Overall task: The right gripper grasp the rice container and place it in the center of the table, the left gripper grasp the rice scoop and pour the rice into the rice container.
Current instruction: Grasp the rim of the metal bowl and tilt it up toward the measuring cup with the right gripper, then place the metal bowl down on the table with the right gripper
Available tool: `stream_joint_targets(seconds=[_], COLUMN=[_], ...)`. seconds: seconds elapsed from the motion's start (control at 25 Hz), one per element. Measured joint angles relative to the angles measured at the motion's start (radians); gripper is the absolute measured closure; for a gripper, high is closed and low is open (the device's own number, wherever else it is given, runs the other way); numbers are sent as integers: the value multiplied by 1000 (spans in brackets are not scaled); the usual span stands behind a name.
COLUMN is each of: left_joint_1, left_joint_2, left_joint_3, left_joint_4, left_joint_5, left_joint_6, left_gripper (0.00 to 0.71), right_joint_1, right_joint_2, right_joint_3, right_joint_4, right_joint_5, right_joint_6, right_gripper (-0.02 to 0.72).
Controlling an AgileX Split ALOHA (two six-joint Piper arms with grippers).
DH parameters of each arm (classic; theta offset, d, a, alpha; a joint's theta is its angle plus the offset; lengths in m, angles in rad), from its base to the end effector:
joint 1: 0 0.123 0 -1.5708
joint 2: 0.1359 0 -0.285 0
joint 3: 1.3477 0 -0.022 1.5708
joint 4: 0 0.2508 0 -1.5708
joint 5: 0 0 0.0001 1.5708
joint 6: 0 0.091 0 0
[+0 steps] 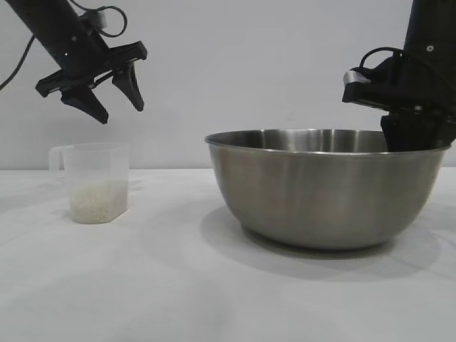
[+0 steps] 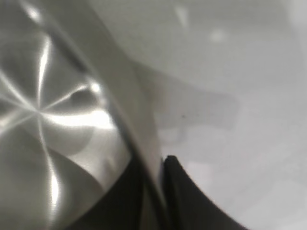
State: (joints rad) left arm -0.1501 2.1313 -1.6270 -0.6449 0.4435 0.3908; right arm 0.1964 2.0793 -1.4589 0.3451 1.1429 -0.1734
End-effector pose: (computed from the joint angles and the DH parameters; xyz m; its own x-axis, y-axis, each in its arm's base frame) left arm 0.4745 -0.0956 0.1983 -0.7473 -0.0868 -0.6588 0.1767 0.9298 -0.3230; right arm 0.3782 0.1038 0.1560 -0.9731 -0.2182 0.0740 -0.1857 0.9329 0.3087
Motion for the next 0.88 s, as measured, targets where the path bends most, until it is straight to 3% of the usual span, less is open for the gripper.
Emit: stream_joint_targets(seconds=[0.4, 0.88], left_joint_1=[0, 0], left_joint_2=[0, 0], left_joint_3=[0, 0], left_joint_4=[0, 0], left_joint_5=[18, 20], left_joint_6=[0, 0], left_gripper=[291, 291], right_joint_1=[76, 78], right_joint_2=[17, 84], right_joint_3=[-69, -119], right_joint_4=[42, 72], right_joint_5=[-22, 6], right_joint_6=[0, 0], right_gripper=[703, 703])
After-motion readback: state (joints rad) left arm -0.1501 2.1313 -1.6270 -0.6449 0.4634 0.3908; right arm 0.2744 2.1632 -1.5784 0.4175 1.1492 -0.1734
